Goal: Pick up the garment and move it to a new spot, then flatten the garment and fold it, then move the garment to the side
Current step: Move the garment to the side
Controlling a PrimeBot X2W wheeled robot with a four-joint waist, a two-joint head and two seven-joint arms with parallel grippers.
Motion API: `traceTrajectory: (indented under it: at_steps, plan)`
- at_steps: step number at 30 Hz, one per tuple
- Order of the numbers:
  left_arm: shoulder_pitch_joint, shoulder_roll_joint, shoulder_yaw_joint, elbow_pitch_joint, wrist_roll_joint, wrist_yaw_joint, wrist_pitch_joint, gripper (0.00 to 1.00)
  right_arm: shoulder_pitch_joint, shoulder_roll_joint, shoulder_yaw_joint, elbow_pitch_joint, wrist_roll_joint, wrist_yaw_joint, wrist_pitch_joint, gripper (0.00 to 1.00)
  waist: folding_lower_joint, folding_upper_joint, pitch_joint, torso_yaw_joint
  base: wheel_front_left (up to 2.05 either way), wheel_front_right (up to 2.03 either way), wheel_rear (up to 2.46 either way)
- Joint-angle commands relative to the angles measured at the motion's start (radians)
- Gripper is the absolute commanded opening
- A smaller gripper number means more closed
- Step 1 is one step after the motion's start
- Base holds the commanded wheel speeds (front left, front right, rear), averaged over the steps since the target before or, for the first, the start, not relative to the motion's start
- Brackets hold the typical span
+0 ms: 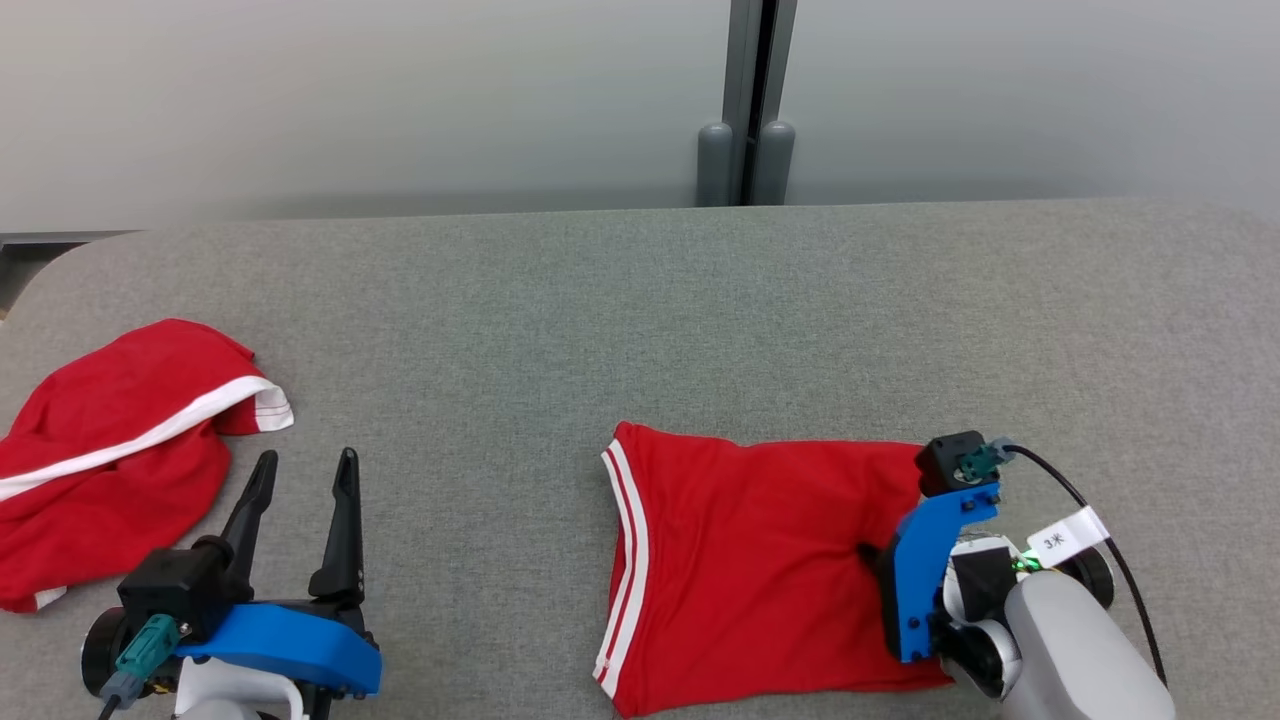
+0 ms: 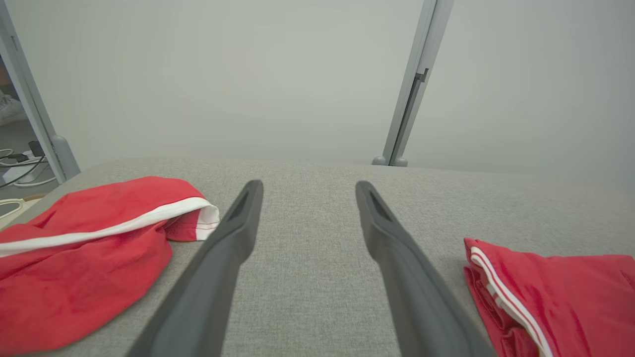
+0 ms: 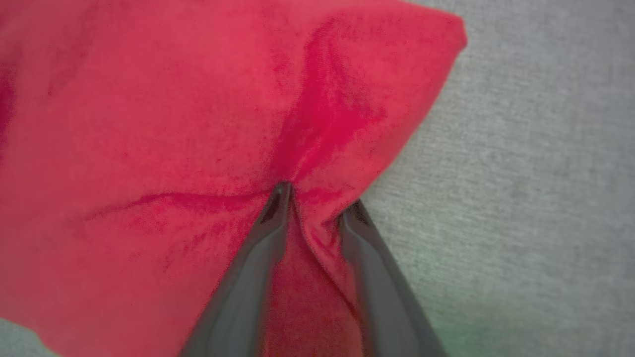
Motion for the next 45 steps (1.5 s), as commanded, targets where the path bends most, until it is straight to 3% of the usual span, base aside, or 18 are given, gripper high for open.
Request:
traceTrajectory:
  at_steps: [1, 8, 15, 22, 31, 45]
  plan:
    - [-0.001, 0.004, 0.005, -0.004, -0.004, 0.006, -0.004, 1.0, 0.007, 0.016, 0.028, 0.012, -0.008, 0.008, -0.001, 0.0, 0.0, 0.0, 0.007, -0.008, 0.0, 0.0, 0.0]
    - [-0.024, 0.0, 0.02, -0.026, 0.0, 0.013, -0.019, 1.0, -0.146, -0.15, 0.145, -0.091, -0.07, 0.005, -0.059, 0.0, 0.0, 0.0, 0.056, -0.069, 0.0, 0.0, 0.0]
    - [-0.068, 0.004, 0.032, -0.051, 0.018, 0.009, -0.029, 1.0, -0.299, -0.315, 0.218, -0.117, -0.033, 0.005, -0.046, 0.0, 0.0, 0.0, 0.131, -0.154, 0.0, 0.0, 0.0]
    - [-0.119, 0.03, 0.031, -0.087, 0.048, 0.003, -0.023, 1.0, -0.388, -0.45, 0.201, -0.085, -0.041, 0.005, -0.119, 0.0, 0.0, 0.0, 0.218, -0.233, 0.0, 0.0, 0.0]
    - [-0.184, 0.077, 0.038, -0.156, 0.074, 0.013, 0.021, 1.0, -0.453, -0.495, 0.096, 0.003, -0.092, 0.005, -0.238, 0.0, 0.0, 0.0, 0.332, -0.283, 0.0, 0.0, 0.0]
    - [-0.2, 0.1, 0.032, -0.202, 0.079, 0.017, 0.045, 1.0, -0.522, -0.508, -0.039, 0.118, -0.232, 0.005, -0.392, 0.0, 0.0, 0.0, 0.405, -0.237, 0.0, 0.0, 0.0]
